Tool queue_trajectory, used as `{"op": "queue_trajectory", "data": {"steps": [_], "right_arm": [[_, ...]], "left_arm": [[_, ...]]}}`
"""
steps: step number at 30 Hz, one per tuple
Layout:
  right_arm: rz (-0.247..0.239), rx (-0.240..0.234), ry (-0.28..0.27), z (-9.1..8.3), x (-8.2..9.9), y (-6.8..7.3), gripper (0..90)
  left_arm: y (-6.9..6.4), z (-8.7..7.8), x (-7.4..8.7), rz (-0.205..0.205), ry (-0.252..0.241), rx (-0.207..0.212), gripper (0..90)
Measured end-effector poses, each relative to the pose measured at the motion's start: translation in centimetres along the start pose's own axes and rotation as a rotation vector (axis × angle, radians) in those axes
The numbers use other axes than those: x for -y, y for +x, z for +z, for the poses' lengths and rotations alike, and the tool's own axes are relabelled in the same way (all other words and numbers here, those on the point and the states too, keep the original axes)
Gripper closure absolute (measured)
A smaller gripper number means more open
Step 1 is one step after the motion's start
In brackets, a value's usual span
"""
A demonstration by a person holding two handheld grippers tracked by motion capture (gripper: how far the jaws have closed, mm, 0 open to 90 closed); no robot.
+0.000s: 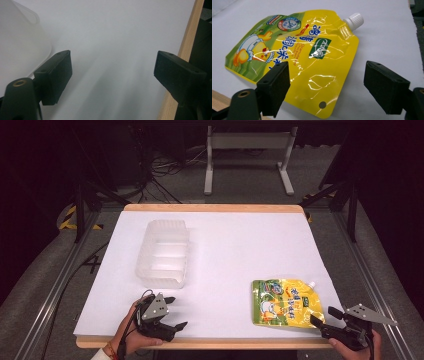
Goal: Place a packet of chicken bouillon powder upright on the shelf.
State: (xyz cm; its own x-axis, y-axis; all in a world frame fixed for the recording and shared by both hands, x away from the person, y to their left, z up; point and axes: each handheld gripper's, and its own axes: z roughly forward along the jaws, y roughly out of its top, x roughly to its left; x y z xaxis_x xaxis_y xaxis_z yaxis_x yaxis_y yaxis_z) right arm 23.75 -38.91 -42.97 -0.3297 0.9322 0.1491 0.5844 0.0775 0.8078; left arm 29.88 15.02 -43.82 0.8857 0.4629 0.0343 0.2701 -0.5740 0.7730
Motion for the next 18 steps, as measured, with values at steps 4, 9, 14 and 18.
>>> {"op": "queue_trajectory", "data": {"steps": [4,9,14,18], "right_arm": [[0.041,0.003,-0.004,-0.3,0.1,-0.5,22.2],[0.068,-0.028,0.032,0.0,0.4,-0.6,22.5],[0.102,-0.074,0.071,0.6,0.7,-0.7,21.0],[0.114,-0.102,0.079,0.9,0.7,-0.7,20.8]], "left_arm": [[-0.2,0.1,0.1,0.007,0.012,0.004,15.8],[-0.1,0.1,0.1,0.013,0.007,0.008,15.8],[-0.3,0.4,0.0,0.022,0.020,0.017,15.7],[-0.3,0.5,0.0,0.025,0.021,0.018,15.7]]}}
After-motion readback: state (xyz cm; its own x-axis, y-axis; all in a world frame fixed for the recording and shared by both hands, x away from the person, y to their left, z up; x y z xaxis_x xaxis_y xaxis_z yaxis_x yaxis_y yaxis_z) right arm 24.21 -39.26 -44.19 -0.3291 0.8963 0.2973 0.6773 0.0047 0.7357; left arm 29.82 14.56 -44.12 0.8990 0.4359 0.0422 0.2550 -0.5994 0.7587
